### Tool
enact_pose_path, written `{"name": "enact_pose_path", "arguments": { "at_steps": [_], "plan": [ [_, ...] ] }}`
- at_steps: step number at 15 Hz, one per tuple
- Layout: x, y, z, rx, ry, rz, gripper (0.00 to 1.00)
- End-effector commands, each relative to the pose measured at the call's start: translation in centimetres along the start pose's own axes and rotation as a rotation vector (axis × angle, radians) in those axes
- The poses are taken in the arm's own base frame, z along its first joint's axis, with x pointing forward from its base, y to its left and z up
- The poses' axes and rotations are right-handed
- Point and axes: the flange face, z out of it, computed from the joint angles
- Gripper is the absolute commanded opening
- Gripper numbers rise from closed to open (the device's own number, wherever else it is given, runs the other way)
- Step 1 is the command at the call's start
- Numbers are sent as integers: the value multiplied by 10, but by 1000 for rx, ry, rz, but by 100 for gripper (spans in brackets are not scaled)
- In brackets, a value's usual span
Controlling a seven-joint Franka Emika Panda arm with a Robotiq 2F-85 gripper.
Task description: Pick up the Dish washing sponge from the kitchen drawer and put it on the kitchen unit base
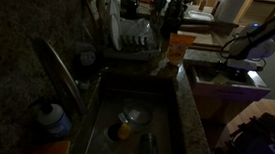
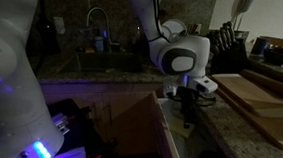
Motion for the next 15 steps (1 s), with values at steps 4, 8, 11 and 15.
{"name": "enact_pose_path", "arguments": {
  "at_steps": [4, 8, 11, 15],
  "plan": [
    [7, 1, 11, 19, -34, 116, 100],
    [8, 7, 21, 13, -45, 207, 100],
    [4, 12, 25, -28, -59, 281, 100],
    [3, 12, 25, -17, -47, 270, 100]
  ]
}}
